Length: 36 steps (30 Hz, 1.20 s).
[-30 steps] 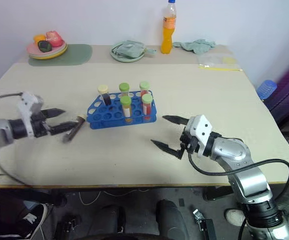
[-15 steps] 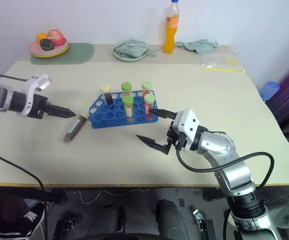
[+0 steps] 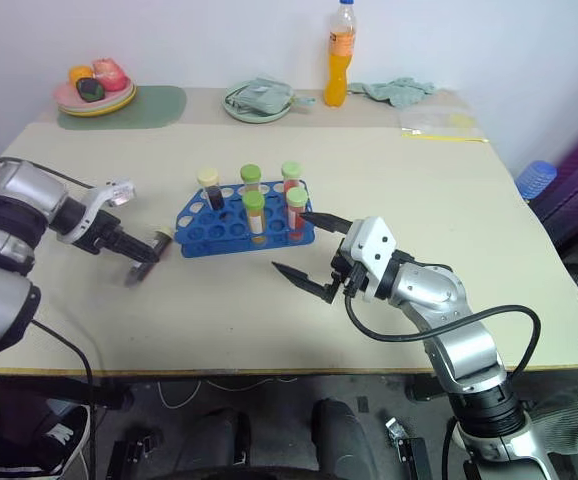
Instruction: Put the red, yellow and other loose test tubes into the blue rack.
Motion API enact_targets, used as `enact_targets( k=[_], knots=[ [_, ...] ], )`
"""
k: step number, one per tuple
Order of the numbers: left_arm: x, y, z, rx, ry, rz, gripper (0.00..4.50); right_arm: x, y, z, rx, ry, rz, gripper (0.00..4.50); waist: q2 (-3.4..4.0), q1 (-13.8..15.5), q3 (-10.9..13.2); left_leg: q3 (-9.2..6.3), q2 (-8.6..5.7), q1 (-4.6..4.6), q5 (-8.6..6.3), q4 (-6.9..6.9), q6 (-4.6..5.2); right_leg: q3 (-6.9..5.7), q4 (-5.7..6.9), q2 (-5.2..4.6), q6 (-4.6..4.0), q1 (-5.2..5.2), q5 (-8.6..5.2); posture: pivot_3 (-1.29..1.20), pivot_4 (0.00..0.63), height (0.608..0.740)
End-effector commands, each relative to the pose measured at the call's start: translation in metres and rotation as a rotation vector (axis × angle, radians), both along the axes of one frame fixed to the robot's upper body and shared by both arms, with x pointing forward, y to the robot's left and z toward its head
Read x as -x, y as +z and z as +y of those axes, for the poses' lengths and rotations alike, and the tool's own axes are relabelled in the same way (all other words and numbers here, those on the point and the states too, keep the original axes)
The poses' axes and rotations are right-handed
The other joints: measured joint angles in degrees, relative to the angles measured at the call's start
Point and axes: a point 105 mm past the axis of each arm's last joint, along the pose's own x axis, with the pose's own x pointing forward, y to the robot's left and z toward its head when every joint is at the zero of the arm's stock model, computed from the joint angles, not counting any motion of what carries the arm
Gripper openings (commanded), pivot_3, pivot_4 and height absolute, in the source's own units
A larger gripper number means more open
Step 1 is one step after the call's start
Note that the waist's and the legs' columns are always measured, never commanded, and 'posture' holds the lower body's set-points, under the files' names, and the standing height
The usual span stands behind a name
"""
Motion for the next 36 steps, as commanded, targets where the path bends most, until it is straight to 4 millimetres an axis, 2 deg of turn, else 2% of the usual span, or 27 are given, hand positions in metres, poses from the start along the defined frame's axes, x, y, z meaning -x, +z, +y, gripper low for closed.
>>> enact_targets(
  k=[1,3,5,7,11,12,15,19,23,25,26,27,29,30,33,36],
  knots=[
    [-0.002,0.002,0.001,-0.007,-0.009,-0.010,4.50,0.005,0.011,0.002,-0.006,0.003,-0.057,4.43,-0.03,0.01,-0.02,-0.01,0.00,-0.01,0.00,0.00,0.00,-0.01,-0.01,-0.01,0.00,0.00,0.00,0.00,0.150,0.740],
    [0.000,-0.005,-0.001,0.005,-0.005,0.013,4.50,0.003,0.013,0.001,-0.009,-0.011,-0.063,4.43,0.01,0.01,-0.04,0.00,-0.01,0.00,0.00,0.00,0.00,0.00,-0.01,-0.02,0.00,0.01,0.00,0.00,0.150,0.740],
    [0.002,-0.013,0.001,-0.004,-0.006,0.020,3.97,0.003,0.013,0.000,-0.009,-0.014,-0.063,4.50,0.03,-0.02,-0.05,0.00,-0.01,0.03,0.00,0.01,0.01,0.00,0.01,-0.03,0.00,0.03,0.00,0.00,0.150,0.740],
    [-0.001,-0.019,0.004,-0.018,0.010,-0.004,3.18,0.002,0.014,-0.001,-0.007,-0.023,-0.068,4.50,0.06,-0.06,-0.07,0.00,-0.01,0.05,0.00,0.01,0.01,0.01,0.03,-0.02,0.01,0.04,0.00,0.00,0.150,0.740],
    [-0.006,-0.021,0.007,-0.045,0.017,-0.053,1.15,0.001,0.013,-0.002,0.000,-0.032,-0.067,4.50,0.07,0.13,-0.10,-0.02,-0.01,0.08,0.00,0.02,0.01,-0.01,0.05,-0.03,0.01,0.08,0.01,0.00,0.150,0.740],
    [-0.006,-0.020,0.007,-0.035,0.023,-0.055,0.82,0.001,0.012,-0.002,0.002,-0.032,-0.066,4.50,0.08,0.08,-0.10,-0.01,-0.02,0.14,0.00,0.02,0.01,0.00,0.06,-0.03,0.01,0.12,0.01,0.00,0.150,0.740],
    [-0.011,-0.013,0.012,-0.040,0.047,-0.110,0.79,0.000,0.010,-0.001,0.006,-0.032,-0.065,4.50,0.07,0.01,-0.10,-0.04,-0.01,0.22,0.00,0.03,0.01,0.00,0.10,-0.01,0.01,0.17,0.01,0.00,0.150,0.740],
    [-0.031,0.017,0.036,-0.061,0.199,-0.362,0.79,-0.001,0.008,-0.004,0.015,-0.050,-0.066,4.50,0.04,-0.09,-0.08,-0.08,0.00,0.25,0.01,0.03,0.01,0.00,0.16,0.00,0.02,0.18,0.02,0.00,0.150,0.740],
    [-0.034,0.032,0.059,-0.093,0.299,-0.518,0.79,-0.001,0.006,-0.009,0.017,-0.075,-0.068,4.50,0.00,-0.44,-0.05,-0.08,0.05,0.23,0.00,0.01,0.01,-0.02,0.18,0.03,0.21,0.14,0.13,0.00,0.150,0.740],
    [-0.043,0.048,0.069,-0.090,0.345,-0.762,0.79,-0.002,0.005,-0.012,0.012,-0.090,-0.063,4.50,0.06,-0.34,-0.08,-0.02,0.05,0.24,0.00,-0.03,0.01,0.00,0.15,0.01,0.24,0.14,0.13,0.00,0.150,0.740],
    [-0.045,0.058,0.065,-0.030,0.355,-0.877,0.79,-0.003,0.005,-0.014,0.008,-0.102,-0.061,4.50,0.04,-0.26,-0.07,0.00,0.06,0.25,0.00,-0.03,0.01,-0.01,0.18,-0.04,0.24,0.14,0.13,0.00,0.150,0.740],
    [-0.047,0.082,0.037,0.201,0.343,-1.075,0.79,-0.004,0.003,-0.016,0.014,-0.107,-0.059,4.50,0.04,-0.12,-0.07,0.00,0.09,0.22,0.00,-0.02,0.00,-0.02,0.17,-0.04,0.25,0.13,0.13,0.00,0.150,0.740],
    [-0.025,0.107,0.004,0.418,0.258,-1.297,0.79,-0.008,0.004,-0.018,0.016,-0.116,-0.060,4.50,0.00,0.90,-0.07,-0.02,0.10,0.10,0.03,0.04,-0.04,-0.11,0.17,-0.19,0.25,0.12,0.14,0.00,0.150,0.740],
    [-0.015,0.111,-0.007,0.469,0.220,-1.347,0.79,-0.010,0.005,-0.019,0.017,-0.116,-0.061,4.50,-0.03,1.28,-0.08,-0.01,0.08,0.02,0.08,0.09,-0.16,-0.18,0.13,-0.28,0.24,0.11,0.16,0.00,0.150,0.740],
    [0.007,0.102,-0.038,0.462,0.045,-1.483,0.79,-0.017,0.009,-0.022,0.013,-0.143,-0.062,4.50,-0.08,1.28,-0.12,0.06,-0.08,-0.05,0.11,0.21,-0.22,-0.11,0.10,-0.35,0.20,0.13,0.18,0.00,0.150,0.740],
    [0.015,0.087,-0.055,0.407,-0.023,-1.564,0.79,-0.021,0.014,-0.022,-0.020,-0.178,-0.059,4.50,0.00,1.25,-0.15,0.07,-0.11,0.22,0.10,0.16,-0.20,-0.08,0.07,-0.28,0.17,0.32,0.17,0.00,0.150,0.740]
  ],
)
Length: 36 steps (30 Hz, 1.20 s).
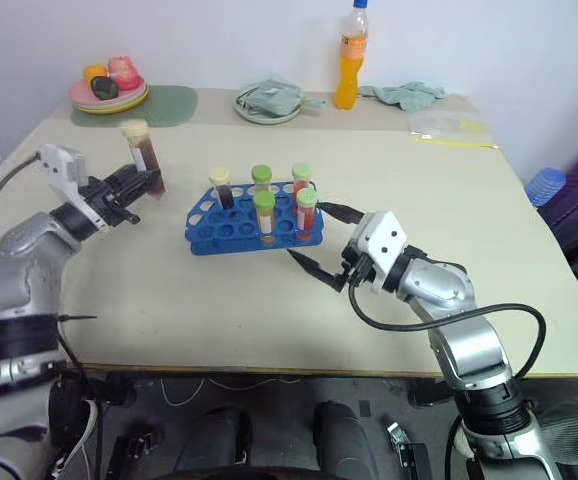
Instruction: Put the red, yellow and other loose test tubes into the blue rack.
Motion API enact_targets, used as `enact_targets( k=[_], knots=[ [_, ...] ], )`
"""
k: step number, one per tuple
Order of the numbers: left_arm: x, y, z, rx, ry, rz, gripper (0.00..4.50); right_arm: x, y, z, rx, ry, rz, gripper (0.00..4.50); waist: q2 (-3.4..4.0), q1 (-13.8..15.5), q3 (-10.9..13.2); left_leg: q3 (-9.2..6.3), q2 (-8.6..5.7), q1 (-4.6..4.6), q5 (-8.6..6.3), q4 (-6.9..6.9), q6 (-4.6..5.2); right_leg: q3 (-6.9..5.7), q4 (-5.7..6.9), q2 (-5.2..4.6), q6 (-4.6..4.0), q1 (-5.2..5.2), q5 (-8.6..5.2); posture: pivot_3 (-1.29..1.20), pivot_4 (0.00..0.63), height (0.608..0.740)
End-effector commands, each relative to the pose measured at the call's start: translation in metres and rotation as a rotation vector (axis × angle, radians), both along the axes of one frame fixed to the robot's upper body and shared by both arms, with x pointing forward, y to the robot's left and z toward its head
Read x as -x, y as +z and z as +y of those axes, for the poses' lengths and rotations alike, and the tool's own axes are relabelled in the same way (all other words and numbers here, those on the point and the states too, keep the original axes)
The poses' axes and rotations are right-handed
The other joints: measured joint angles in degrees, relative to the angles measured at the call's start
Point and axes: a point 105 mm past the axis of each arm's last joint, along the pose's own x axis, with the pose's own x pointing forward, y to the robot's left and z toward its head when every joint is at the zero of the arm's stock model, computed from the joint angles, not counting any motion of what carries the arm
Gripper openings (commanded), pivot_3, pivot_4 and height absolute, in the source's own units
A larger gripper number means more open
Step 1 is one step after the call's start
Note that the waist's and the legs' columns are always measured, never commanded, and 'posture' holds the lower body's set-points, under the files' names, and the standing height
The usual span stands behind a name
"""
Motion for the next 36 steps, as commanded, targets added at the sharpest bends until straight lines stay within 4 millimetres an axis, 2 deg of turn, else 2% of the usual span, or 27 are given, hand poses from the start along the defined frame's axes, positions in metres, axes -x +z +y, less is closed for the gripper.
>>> enact_targets(
  k=[1,8,13,17,28,32,36],
  knots=[
    [0.010,0.000,-0.020,-0.085,0.000,-0.156,0.79,-0.003,0.015,-0.001,-0.041,-0.039,-0.042,4.50,0.02,0.02,0.00,0.00,0.00,0.08,0.00,-0.02,0.00,0.01,0.01,0.02,-0.01,0.06,-0.01,0.00,0.150,0.740],
    [0.004,-0.034,-0.038,-0.081,0.012,-0.171,0.79,-0.002,0.016,0.000,-0.050,-0.062,-0.037,4.50,0.01,-0.04,0.00,-0.02,0.04,0.20,0.00,-0.05,0.01,0.05,-0.01,0.13,0.00,0.15,-0.01,0.00,0.150,0.740],
    [0.000,-0.057,-0.062,-0.087,-0.049,-0.161,0.79,-0.002,0.020,-0.004,-0.050,-0.086,-0.039,4.50,0.01,0.01,0.00,-0.02,0.05,0.20,-0.01,-0.07,0.02,0.05,-0.03,0.14,0.00,0.15,-0.01,0.00,0.150,0.740],
    [-0.002,-0.072,-0.069,-0.126,-0.045,-0.170,0.79,-0.001,0.020,-0.006,-0.043,-0.099,-0.039,4.50,0.01,-0.09,0.00,-0.02,0.06,0.21,-0.01,-0.07,0.03,0.05,-0.03,0.16,0.00,0.15,-0.01,0.00,0.150,0.740],
    [-0.004,-0.090,-0.077,-0.127,-0.021,-0.142,0.79,-0.003,0.023,-0.010,-0.046,-0.133,-0.047,4.50,0.02,-0.08,0.00,-0.02,0.09,0.24,-0.02,-0.10,0.04,0.05,-0.03,0.18,0.00,0.15,-0.01,0.00,0.150,0.740],
    [-0.003,-0.093,-0.088,-0.097,-0.062,-0.113,0.79,-0.004,0.024,-0.009,-0.047,-0.141,-0.055,4.50,0.02,-0.05,0.00,-0.02,0.09,0.24,-0.02,-0.10,0.04,0.05,-0.03,0.18,0.00,0.15,-0.01,0.00,0.150,0.740],
    [0.001,-0.097,-0.086,-0.075,-0.090,-0.072,0.79,-0.005,0.025,-0.008,-0.045,-0.151,-0.064,4.50,0.02,0.03,-0.01,-0.02,0.09,0.23,-0.02,-0.10,0.04,0.05,-0.05,0.18,0.00,0.16,-0.01,0.00,0.150,0.740]
  ],
)
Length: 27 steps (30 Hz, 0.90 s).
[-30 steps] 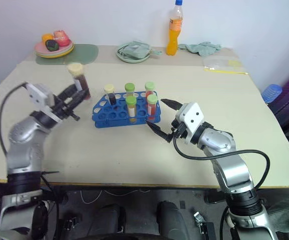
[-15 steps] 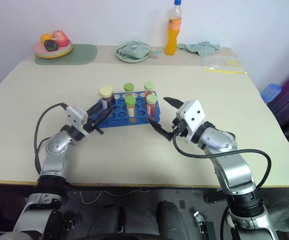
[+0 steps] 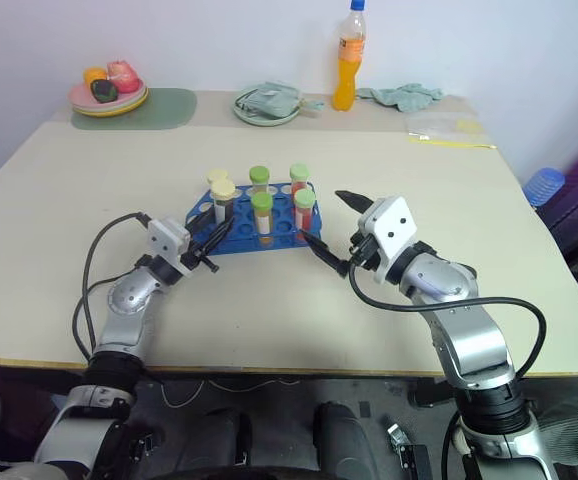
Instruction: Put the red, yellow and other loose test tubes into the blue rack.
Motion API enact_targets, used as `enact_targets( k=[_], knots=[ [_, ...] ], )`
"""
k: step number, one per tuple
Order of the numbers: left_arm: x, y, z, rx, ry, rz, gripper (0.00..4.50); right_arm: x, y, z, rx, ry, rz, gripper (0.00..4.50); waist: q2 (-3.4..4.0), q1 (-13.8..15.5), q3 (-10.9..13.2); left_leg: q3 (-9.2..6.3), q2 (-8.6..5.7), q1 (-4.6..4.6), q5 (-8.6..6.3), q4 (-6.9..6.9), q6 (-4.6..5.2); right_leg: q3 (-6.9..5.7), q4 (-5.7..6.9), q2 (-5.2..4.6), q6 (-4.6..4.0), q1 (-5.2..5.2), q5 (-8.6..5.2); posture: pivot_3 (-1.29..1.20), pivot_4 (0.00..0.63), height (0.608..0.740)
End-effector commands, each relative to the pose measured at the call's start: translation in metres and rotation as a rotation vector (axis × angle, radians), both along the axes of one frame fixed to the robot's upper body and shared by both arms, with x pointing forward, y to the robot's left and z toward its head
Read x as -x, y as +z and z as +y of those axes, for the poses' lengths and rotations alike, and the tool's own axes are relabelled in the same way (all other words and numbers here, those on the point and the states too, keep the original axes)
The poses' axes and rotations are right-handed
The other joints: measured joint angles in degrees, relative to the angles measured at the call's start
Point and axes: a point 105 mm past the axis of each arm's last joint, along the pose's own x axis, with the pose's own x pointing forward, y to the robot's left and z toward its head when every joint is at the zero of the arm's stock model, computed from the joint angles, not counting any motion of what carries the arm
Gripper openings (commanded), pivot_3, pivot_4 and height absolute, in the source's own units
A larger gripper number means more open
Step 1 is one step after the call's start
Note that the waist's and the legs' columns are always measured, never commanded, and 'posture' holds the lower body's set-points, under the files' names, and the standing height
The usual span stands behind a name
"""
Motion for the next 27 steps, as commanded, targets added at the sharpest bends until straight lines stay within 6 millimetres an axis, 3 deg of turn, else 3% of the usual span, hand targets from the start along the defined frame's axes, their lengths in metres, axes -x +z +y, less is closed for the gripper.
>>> enact_targets(
  k=[1,2,3,8,13,15,17,20,22,27],
  knots=[
    [0.005,0.002,-0.004,0.007,-0.043,0.008,0.79,0.004,0.017,0.002,0.002,0.001,-0.077,4.50,0.00,-0.05,0.00,0.00,0.00,-0.01,0.00,0.00,0.00,0.00,-0.01,0.00,0.00,0.00,0.00,0.00,0.150,0.740],
    [0.005,0.003,-0.003,0.011,-0.055,0.018,0.79,0.003,0.017,0.002,0.003,-0.002,-0.078,4.50,0.00,-0.05,0.00,0.00,0.00,-0.01,-0.01,0.00,0.01,0.00,-0.02,0.00,0.00,0.00,0.00,0.00,0.150,0.740],
    [0.006,0.004,-0.002,0.031,-0.061,0.031,1.81,0.003,0.017,0.002,0.003,-0.004,-0.078,4.50,0.00,-0.05,0.00,0.00,0.00,-0.01,-0.01,0.00,0.02,0.00,-0.02,0.00,0.00,0.00,0.00,0.00,0.150,0.740],
    [0.004,0.017,0.006,0.091,-0.032,0.028,4.38,0.004,0.015,0.004,-0.004,-0.001,-0.077,4.50,0.00,-0.10,0.00,-0.02,0.01,-0.01,-0.01,-0.01,0.02,-0.01,-0.01,0.01,-0.01,0.00,-0.01,0.00,0.150,0.740],
    [0.022,0.039,0.014,0.165,-0.123,0.052,4.45,0.004,0.009,0.000,-0.004,0.002,-0.061,4.50,0.00,-0.58,0.00,-0.03,0.04,0.02,-0.01,-0.04,0.02,0.00,0.00,0.05,-0.01,0.00,-0.01,0.00,0.150,0.740],
    [0.037,0.043,0.019,0.206,-0.205,0.155,4.45,0.008,0.005,-0.005,-0.016,0.021,-0.028,4.50,0.01,-1.15,0.01,-0.04,0.08,0.03,-0.01,-0.06,0.02,0.00,0.00,0.06,-0.01,-0.01,-0.01,0.00,0.150,0.740],
    [0.058,0.046,0.025,0.203,-0.316,0.261,4.45,0.018,-0.004,-0.015,-0.020,0.060,0.039,4.50,0.00,-1.47,0.01,-0.07,0.11,0.06,-0.01,-0.11,0.02,-0.01,0.01,0.08,0.00,-0.01,-0.01,0.00,0.150,0.740],
    [0.081,0.048,0.049,0.091,-0.375,0.350,4.45,0.031,-0.018,-0.039,-0.014,0.077,0.119,4.50,0.06,-1.45,0.07,-0.04,0.13,0.11,-0.02,-0.17,0.04,-0.01,0.00,0.06,-0.15,0.00,-0.13,0.00,0.150,0.740],
    [0.081,0.052,0.068,0.055,-0.351,0.366,4.45,0.038,-0.028,-0.050,0.029,0.063,0.125,4.50,0.16,-1.28,0.13,0.02,0.12,0.21,-0.03,-0.17,0.04,0.01,0.00,0.05,-0.20,0.04,-0.16,0.00,0.150,0.740],
    [0.082,0.053,0.083,-0.005,-0.363,0.358,4.45,0.047,-0.047,-0.066,0.087,0.034,0.182,4.50,0.18,-1.39,0.13,0.05,0.10,0.35,-0.03,-0.17,0.03,0.04,-0.06,0.05,-0.26,0.15,-0.21,0.00,0.150,0.740]
  ],
)
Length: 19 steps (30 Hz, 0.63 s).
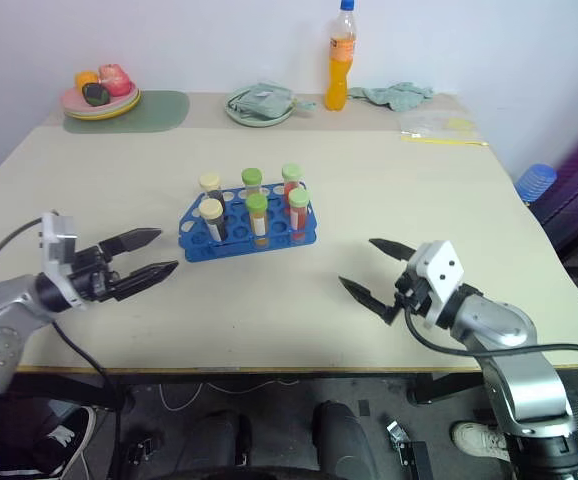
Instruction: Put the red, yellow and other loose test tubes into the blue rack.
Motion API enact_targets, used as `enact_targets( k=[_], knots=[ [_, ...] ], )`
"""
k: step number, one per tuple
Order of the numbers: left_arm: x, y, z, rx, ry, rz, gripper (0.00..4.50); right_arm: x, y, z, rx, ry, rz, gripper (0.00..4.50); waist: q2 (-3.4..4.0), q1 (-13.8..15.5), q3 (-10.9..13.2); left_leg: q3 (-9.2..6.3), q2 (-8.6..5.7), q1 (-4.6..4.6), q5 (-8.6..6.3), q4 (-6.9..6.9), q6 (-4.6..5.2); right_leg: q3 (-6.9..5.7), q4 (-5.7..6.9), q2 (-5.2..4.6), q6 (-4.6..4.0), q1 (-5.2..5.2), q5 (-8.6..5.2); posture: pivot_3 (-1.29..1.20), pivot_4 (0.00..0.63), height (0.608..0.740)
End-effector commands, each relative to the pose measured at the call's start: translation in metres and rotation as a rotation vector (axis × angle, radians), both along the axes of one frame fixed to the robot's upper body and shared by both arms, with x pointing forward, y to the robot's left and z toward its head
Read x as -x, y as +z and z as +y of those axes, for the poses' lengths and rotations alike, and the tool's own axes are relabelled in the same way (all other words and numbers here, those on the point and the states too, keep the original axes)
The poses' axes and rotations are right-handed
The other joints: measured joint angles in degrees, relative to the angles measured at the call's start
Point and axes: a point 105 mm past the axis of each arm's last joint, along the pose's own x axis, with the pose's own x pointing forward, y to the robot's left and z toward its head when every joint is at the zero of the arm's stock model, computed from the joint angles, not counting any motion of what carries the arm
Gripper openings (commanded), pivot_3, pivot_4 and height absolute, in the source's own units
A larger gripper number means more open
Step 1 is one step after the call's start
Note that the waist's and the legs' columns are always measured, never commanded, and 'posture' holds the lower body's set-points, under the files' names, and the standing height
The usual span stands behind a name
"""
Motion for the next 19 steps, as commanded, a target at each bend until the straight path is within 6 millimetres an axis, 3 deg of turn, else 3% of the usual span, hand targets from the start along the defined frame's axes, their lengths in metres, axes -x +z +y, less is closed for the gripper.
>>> enact_targets(
  k=[1,5,7,12,16,19],
  knots=[
    [0.003,0.007,0.007,-0.027,-0.036,-0.054,4.45,0.000,0.004,-0.011,0.033,-0.018,-0.024,4.50,0.01,-0.16,0.00,-0.01,0.00,0.00,0.00,0.00,0.00,0.00,0.01,0.01,-0.01,0.00,-0.01,0.00,0.150,0.740],
    [-0.003,-0.002,0.004,0.025,-0.030,-0.078,4.45,-0.017,0.009,-0.035,0.095,-0.123,-0.085,4.50,0.06,-0.04,0.03,0.01,0.01,-0.01,0.00,-0.03,0.00,0.01,0.01,0.03,-0.04,-0.04,-0.02,0.00,0.150,0.740],
    [0.000,-0.013,-0.009,0.054,-0.055,-0.055,4.45,-0.024,0.012,-0.048,0.110,-0.153,-0.098,4.50,0.05,-0.04,0.02,0.07,-0.01,-0.01,0.00,-0.02,0.00,0.05,0.00,0.00,-0.04,-0.04,-0.02,0.00,0.150,0.740],
    [0.004,-0.034,-0.023,0.054,-0.093,-0.056,4.45,-0.026,0.017,-0.048,0.129,-0.128,-0.089,4.50,0.02,0.01,0.02,0.05,-0.01,-0.03,-0.03,-0.04,0.05,0.07,0.00,0.04,-0.03,-0.04,-0.02,0.00,0.150,0.740],
    [0.003,-0.036,-0.031,0.059,-0.096,-0.074,4.45,-0.022,0.019,-0.059,0.154,-0.140,-0.073,4.50,0.04,0.01,0.02,0.03,-0.01,-0.02,-0.03,-0.04,0.05,0.08,0.00,0.04,-0.03,-0.04,-0.02,0.00,0.150,0.740],
    [0.003,-0.038,-0.030,0.061,-0.098,-0.081,4.45,-0.025,0.022,-0.057,0.155,-0.145,-0.086,4.50,0.03,0.01,0.01,0.04,-0.01,-0.02,-0.03,-0.04,0.06,0.09,-0.01,0.03,-0.03,-0.04,-0.02,0.00,0.150,0.740]
  ],
)
